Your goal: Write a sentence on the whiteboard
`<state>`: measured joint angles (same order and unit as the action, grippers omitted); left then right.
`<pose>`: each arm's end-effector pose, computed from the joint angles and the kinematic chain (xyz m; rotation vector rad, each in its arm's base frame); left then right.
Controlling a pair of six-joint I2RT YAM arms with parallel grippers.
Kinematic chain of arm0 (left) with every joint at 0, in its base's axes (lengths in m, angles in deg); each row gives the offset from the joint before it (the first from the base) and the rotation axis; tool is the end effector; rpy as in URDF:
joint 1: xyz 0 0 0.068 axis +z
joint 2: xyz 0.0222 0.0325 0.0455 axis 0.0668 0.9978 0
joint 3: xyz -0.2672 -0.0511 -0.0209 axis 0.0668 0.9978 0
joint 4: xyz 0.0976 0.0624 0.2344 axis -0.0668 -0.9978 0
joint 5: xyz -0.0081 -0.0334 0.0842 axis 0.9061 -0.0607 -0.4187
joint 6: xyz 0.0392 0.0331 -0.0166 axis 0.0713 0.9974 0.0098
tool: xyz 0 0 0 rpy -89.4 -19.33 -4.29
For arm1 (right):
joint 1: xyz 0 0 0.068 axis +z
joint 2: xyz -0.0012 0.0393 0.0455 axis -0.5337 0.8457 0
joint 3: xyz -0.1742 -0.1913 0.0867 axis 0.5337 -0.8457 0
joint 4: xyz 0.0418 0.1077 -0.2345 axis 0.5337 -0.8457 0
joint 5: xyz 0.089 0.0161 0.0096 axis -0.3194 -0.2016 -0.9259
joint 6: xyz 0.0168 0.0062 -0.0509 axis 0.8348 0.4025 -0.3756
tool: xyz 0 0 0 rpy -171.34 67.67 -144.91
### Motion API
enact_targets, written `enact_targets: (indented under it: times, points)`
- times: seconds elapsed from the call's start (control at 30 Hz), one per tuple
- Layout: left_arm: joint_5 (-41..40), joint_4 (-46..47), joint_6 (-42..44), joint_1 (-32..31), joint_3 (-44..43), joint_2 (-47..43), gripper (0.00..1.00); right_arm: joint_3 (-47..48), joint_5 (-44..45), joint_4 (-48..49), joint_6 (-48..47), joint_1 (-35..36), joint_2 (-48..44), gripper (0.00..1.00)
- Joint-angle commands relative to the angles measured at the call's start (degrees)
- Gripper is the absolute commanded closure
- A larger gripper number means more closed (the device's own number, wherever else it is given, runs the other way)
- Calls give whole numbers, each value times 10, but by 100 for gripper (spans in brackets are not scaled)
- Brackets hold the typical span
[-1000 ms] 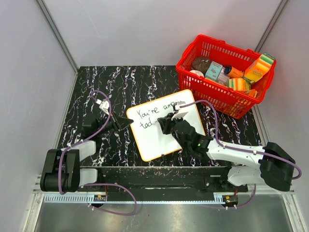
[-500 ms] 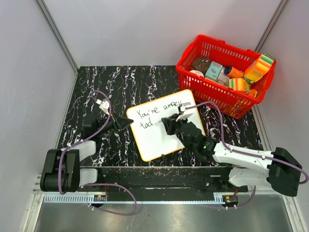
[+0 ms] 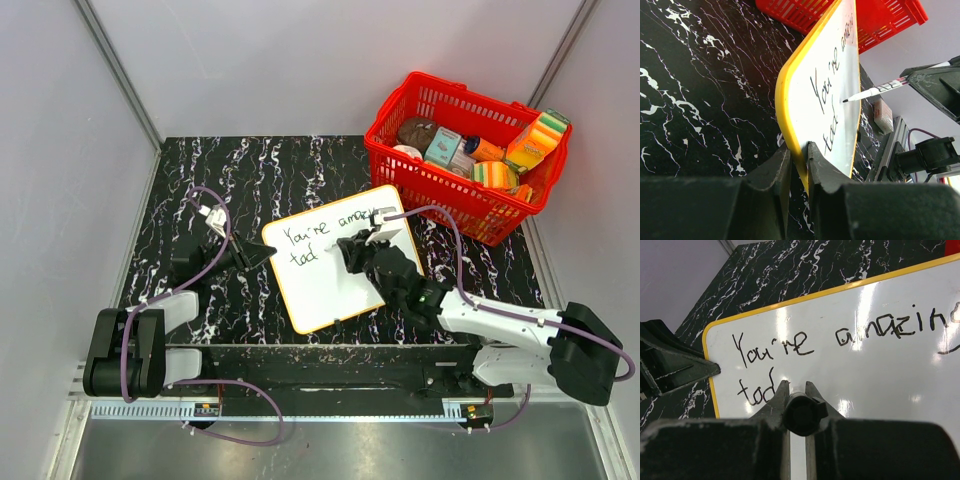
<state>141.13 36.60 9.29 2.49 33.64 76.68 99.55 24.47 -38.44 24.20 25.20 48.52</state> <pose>0.2208 -0.0332 0.1819 0.1893 1.8115 -1.2243 0.1571 0.2125 0.2651 -0.1279 1.7448 0.5769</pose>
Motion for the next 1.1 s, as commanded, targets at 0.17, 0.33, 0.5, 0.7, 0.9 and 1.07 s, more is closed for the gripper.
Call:
enact_targets:
  times: [0.17,0.33,0.5,0.7,0.9,1.07]
  points:
    - [-8,6,43,-2,-2,6,100,43,-10,31,-14,-6,14,100]
    - [-8,6,43,-2,-2,5,100,51,-17,30,-11,-7,33,100]
    - [-8,6,43,-2,-1,5,100,52,-21,30,-6,-7,44,100]
    - [-8,6,43,-2,-1,5,100,51,-31,25,-4,-6,45,100]
    - [-7,6,43,-2,-1,5,100,45,-46,16,0,-6,38,100]
    - [-8,7,43,-2,-1,5,100,36,-53,6,8,-6,33,100]
